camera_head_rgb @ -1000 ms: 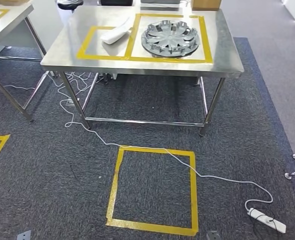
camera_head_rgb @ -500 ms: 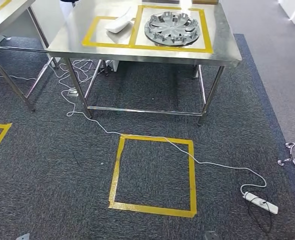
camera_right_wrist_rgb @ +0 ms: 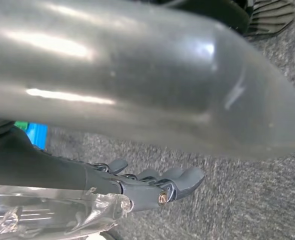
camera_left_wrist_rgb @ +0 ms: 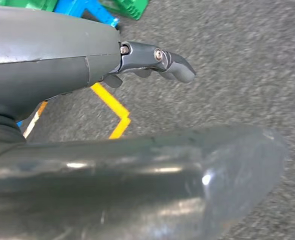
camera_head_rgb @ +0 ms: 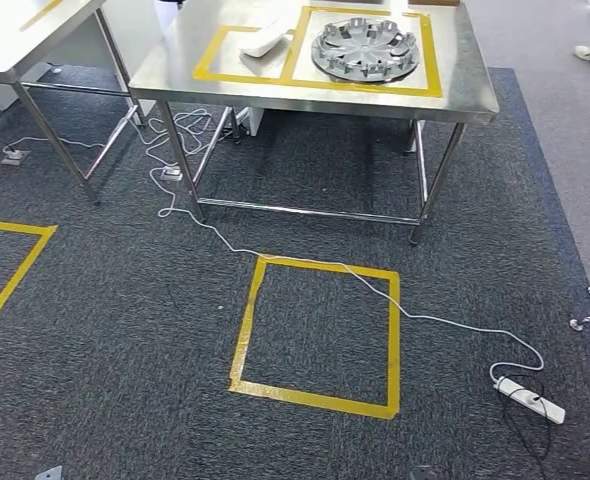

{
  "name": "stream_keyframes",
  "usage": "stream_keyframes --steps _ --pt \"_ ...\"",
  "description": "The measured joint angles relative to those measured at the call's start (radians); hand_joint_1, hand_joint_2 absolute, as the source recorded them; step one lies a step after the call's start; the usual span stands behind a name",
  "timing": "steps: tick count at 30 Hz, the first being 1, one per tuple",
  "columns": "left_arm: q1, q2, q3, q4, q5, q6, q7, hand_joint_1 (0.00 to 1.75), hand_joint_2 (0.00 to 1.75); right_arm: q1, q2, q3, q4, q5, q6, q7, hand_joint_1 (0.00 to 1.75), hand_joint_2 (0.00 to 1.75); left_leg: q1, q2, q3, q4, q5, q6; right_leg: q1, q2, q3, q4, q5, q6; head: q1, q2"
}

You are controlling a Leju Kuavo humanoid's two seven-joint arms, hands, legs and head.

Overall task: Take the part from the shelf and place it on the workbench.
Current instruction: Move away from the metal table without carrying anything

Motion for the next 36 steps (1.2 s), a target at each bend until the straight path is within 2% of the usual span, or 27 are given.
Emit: stream_keyframes --steps 1,3,4,5,6,7,9,10,11,12,13,16,17,20,21,22,23,24,25,27,29,31,32,33,34,35,36 --pt "0.001 0.0 0.0 0.0 0.0 0.0 0.001 0.0 0.0 0.001 0.001 0.0 0.0 0.0 0.0 0.0 0.0 0.0 0.001 0.007 -0.017 0.038 -0.034 -0.005 -0.002 -0.01 -0.005 -0.002 0.008 -0.005 -0.004 0.0" --pt "0.001 -0.002 0.0 0.001 0.0 -0.001 0.004 0.0 0.0 0.002 0.001 0.0 0.0 0.001 0.001 0.001 0.0 0.0 0.003 0.024 -0.066 0.163 -0.121 -0.017 -0.002 -0.031 -0.019 -0.001 0.02 -0.01 -0.01 0.0" --pt "0.002 -0.002 0.0 0.001 0.0 -0.001 0.006 0.0 0.0 0.004 0.001 0.0 0.0 0.001 0.001 0.001 0.0 0.0 0.005 0.027 -0.084 0.221 -0.148 -0.022 -0.002 -0.042 -0.026 0.0 0.025 -0.009 -0.01 0.0" --pt "0.003 -0.002 0.001 0.001 0.0 -0.002 0.007 0.0 0.0 0.005 0.001 0.0 0.0 0.001 0.002 0.002 0.0 0.0 0.006 0.03 -0.089 0.253 -0.154 -0.025 -0.002 -0.054 -0.033 0.001 0.029 -0.008 -0.01 0.0" --pt "0.004 -0.002 0.001 0.001 0.0 -0.002 0.009 0.0 0.0 0.005 0.001 0.0 0.0 0.001 0.002 0.002 0.0 0.0 0.008 0.033 -0.077 0.249 -0.142 -0.029 -0.003 -0.065 -0.039 0.003 0.032 -0.006 -0.01 0.0" --pt "0.005 -0.002 0.001 0.001 0.0 -0.003 0.01 0.0 0.0 0.005 0.001 0.0 0.0 0.002 0.002 0.002 0.0 0.0 0.01 0.04 -0.045 0.208 -0.117 -0.032 -0.004 -0.076 -0.044 0.005 0.035 -0.003 -0.01 0.0" --pt "0.003 -0.004 0.002 0.001 0.0 -0.004 0.011 0.0 0.0 0.005 0.0 0.0 0.0 0.003 0.001 0.002 0.0 0.0 0.013 0.087 0.045 0.077 -0.073 -0.037 -0.002 -0.097 -0.051 0.014 0.034 0.006 -0.013 0.0" --pt "0.001 -0.005 0.002 0.001 0.0 -0.005 0.011 0.0 0.0 0.004 0.0 0.0 0.0 0.004 0.001 0.003 0.0 0.0 0.013 0.105 0.076 0.029 -0.063 -0.034 0.001 -0.107 -0.054 0.02 0.032 0.012 -0.014 0.0" --pt "-0.001 -0.006 0.002 0.001 -0.001 -0.006 0.011 0.0 0.0 0.004 -0.001 0.0 0.0 0.004 0.001 0.003 0.0 0.0 0.013 0.12 0.092 0.003 -0.061 -0.029 0.005 -0.114 -0.056 0.025 0.031 0.017 -0.014 0.0" --pt "-0.003 -0.006 0.002 0.001 -0.001 -0.007 0.011 0.0 0.0 0.004 -0.001 0.0 0.0 0.005 0.001 0.004 0.0 0.0 0.012 0.122 0.094 -0.002 -0.062 -0.024 0.008 -0.119 -0.058 0.029 0.029 0.02 -0.015 0.0" --pt "-0.003 -0.005 0.002 0.001 -0.001 -0.007 0.011 0.0 0.0 0.003 -0.001 0.0 0.0 0.005 0.001 0.004 0.0 0.0 0.012 0.115 0.092 0.0 -0.062 -0.018 0.009 -0.122 -0.057 0.03 0.029 0.022 -0.013 0.0" --pt "-0.003 -0.006 0.002 0.001 -0.002 -0.007 0.011 0.0 0.0 0.003 -0.001 0.0 0.0 0.006 0.001 0.004 0.0 0.0 0.012 0.115 0.092 -0.001 -0.064 -0.017 0.009 -0.123 -0.056 0.03 0.029 0.022 -0.012 0.0" --pt "-0.002 -0.007 0.003 0.001 -0.002 -0.007 0.013 0.0 0.0 0.003 -0.001 0.0 0.0 0.008 0.0 0.004 0.0 0.0 0.013 0.099 0.084 -0.002 -0.06 -0.003 0.006 -0.102 -0.074 0.075 0.0 0.03 -0.009 0.0" --pt "0.002 -0.008 0.011 0.002 0.001 -0.004 0.016 0.0 0.0 0.007 -0.001 0.002 0.0 0.021 -0.003 0.007 0.0 0.0 0.007 0.026 0.054 -0.004 -0.042 0.041 -0.001 -0.033 -0.174 0.311 -0.119 0.047 0.001 0.0" --pt "0.003 -0.008 0.015 0.002 0.003 -0.003 0.016 0.0 0.0 0.009 -0.001 0.002 0.0 0.025 -0.003 0.008 0.0 0.0 0.004 0.01 0.051 -0.004 -0.038 0.041 -0.001 -0.03 -0.179 0.326 -0.114 0.043 0.001 0.0" --pt "0.004 -0.008 0.019 0.002 0.004 -0.003 0.016 0.0 0.0 0.009 -0.001 0.002 0.0 0.027 -0.003 0.008 0.0 0.0 0.002 -0.005 0.05 -0.003 -0.035 0.041 0.0 -0.024 -0.157 0.284 -0.086 0.036 0.001 0.0" --pt "0.005 -0.008 0.022 0.002 0.006 -0.003 0.017 0.0 0.0 0.009 -0.001 0.003 0.0 0.028 -0.003 0.008 0.0 0.0 0.0 -0.019 0.049 -0.003 -0.032 0.039 0.002 -0.013 -0.122 0.217 -0.05 0.029 0.001 0.0" --pt "0.004 -0.009 0.024 0.002 0.006 -0.003 0.017 0.0 0.0 0.009 -0.001 0.003 0.0 0.028 -0.003 0.008 0.0 0.0 -0.001 -0.031 0.048 -0.003 -0.029 0.037 0.001 0.011 -0.085 0.144 -0.023 0.02 0.0 0.0" --pt "0.003 -0.009 0.025 0.002 0.007 -0.002 0.017 0.0 0.0 0.008 -0.001 0.003 0.0 0.03 -0.004 0.008 0.0 0.0 0.0 -0.043 0.045 -0.002 -0.027 0.034 0.001 0.033 -0.057 0.085 -0.005 0.015 0.0 0.0" --pt "0.002 -0.01 0.027 0.002 0.009 -0.001 0.017 0.0 0.0 0.006 -0.002 0.006 0.0 0.037 -0.008 0.008 0.0 0.0 0.004 -0.063 0.036 -0.002 -0.02 0.023 0.003 0.056 -0.038 0.036 -0.001 0.011 0.0 0.0" --pt "0.006 -0.009 0.032 0.002 0.015 -0.001 0.021 0.0 0.0 0.004 -0.001 0.013 0.001 0.046 -0.014 0.007 0.0 0.0 0.008 -0.075 0.029 -0.004 -0.014 0.011 0.005 0.039 -0.036 0.029 0.006 0.007 0.0 0.0" --pt "0.009 -0.008 0.039 0.003 0.017 0.0 0.029 0.0 0.0 0.004 0.001 0.021 0.001 0.052 -0.02 0.005 0.0 0.0 0.007 -0.038 0.009 0.027 -0.039 0.002 0.0 0.016 -0.032 0.018 0.018 -0.003 -0.006 0.0" --pt "0.009 -0.008 0.042 0.004 0.018 0.0 0.032 0.0 0.0 0.004 0.002 0.024 0.001 0.053 -0.022 0.005 0.0 0.0 0.006 -0.012 -0.008 0.064 -0.064 -0.002 -0.002 0.003 -0.032 0.013 0.023 -0.006 -0.009 0.0" --pt "0.007 -0.008 0.045 0.004 0.018 0.0 0.034 0.0 0.0 0.006 0.003 0.026 0.001 0.054 -0.023 0.005 0.0 0.0 0.005 0.012 -0.037 0.123 -0.101 -0.007 -0.002 -0.011 -0.033 0.012 0.024 -0.008 -0.012 0.0" --pt "0.005 -0.008 0.046 0.004 0.017 0.0 0.034 0.0 0.0 0.008 0.002 0.026 0.001 0.055 -0.023 0.006 0.0 0.0 0.006 0.022 -0.067 0.189 -0.133 -0.012 -0.002 -0.028 -0.036 0.012 0.024 -0.009 -0.013 0.0" --pt "0.005 -0.008 0.047 0.004 0.017 0.0 0.035 0.0 0.0 0.009 0.003 0.027 0.001 0.056 -0.023 0.007 0.0 0.0 0.008 0.027 -0.088 0.238 -0.152 -0.017 -0.002 -0.045 -0.037 0.012 0.024 -0.009 -0.013 0.0" --pt "0.006 -0.008 0.049 0.004 0.017 0.0 0.035 0.0 0.0 0.01 0.003 0.027 0.001 0.057 -0.023 0.008 0.0 0.0 0.009 0.031 -0.096 0.264 -0.154 -0.021 -0.002 -0.062 -0.039 0.013 0.023 -0.008 -0.013 0.0"
